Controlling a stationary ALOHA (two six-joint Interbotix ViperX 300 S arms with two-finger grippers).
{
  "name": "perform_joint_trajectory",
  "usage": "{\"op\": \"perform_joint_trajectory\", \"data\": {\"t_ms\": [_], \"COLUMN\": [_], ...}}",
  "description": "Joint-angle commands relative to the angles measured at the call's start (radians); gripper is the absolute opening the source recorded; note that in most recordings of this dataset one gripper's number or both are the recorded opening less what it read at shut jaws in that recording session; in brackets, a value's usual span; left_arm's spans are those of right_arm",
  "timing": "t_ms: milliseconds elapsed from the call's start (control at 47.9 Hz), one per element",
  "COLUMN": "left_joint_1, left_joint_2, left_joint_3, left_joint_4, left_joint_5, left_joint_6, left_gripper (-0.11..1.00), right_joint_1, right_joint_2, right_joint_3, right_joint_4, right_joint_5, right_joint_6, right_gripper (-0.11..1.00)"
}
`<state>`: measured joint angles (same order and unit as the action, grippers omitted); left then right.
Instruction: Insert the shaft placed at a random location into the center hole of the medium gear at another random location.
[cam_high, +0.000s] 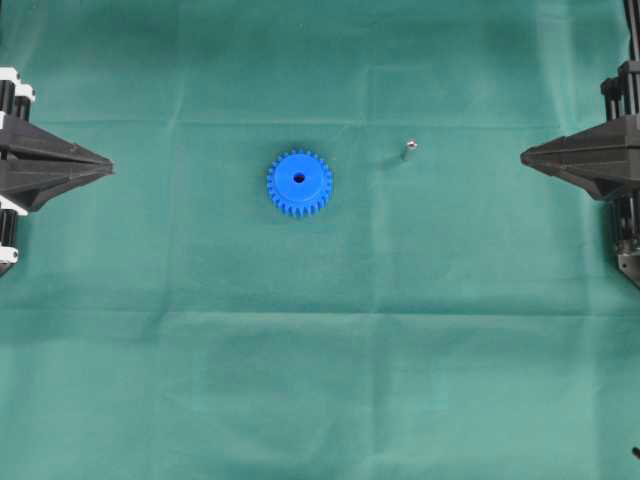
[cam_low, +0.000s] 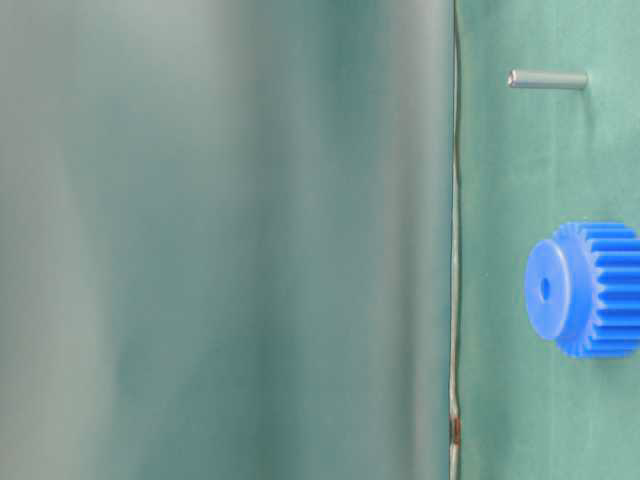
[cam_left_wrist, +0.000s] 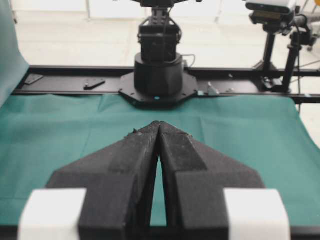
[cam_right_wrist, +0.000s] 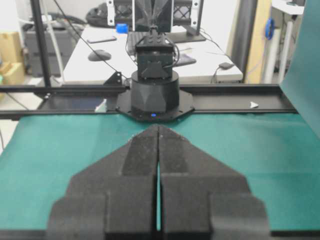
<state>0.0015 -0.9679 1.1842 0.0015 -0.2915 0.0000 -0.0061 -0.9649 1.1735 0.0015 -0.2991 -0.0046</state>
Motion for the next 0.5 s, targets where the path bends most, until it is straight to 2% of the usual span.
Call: {"op": "perform_joint_trajectory", "data": {"t_ms": [0, 271, 480], "left_joint_1": [0.003, 0.003, 0.003], "left_joint_2": [0.005, -0.003, -0.003], "left_joint_3": [-0.029, -0.031, -0.031], "left_joint_4": [0.012, 0.012, 0.012], "left_joint_5": [0.026, 0.052, 0.052], "left_joint_6": [-0.002, -0.011, -0.011], "left_gripper": [0.0, 0.0, 0.0], "right_joint_1": [0.002, -0.005, -0.064], "right_joint_2": [0.002, 0.005, 0.063], "right_joint_3": [-0.015, -0.035, -0.037], "right_joint_4": [0.0, -0.003, 0.002], "right_joint_5": [0.002, 0.011, 0.0], "right_joint_6": [-0.005, -0.028, -0.02], "right_gripper": [0.01, 0.01, 0.0]}}
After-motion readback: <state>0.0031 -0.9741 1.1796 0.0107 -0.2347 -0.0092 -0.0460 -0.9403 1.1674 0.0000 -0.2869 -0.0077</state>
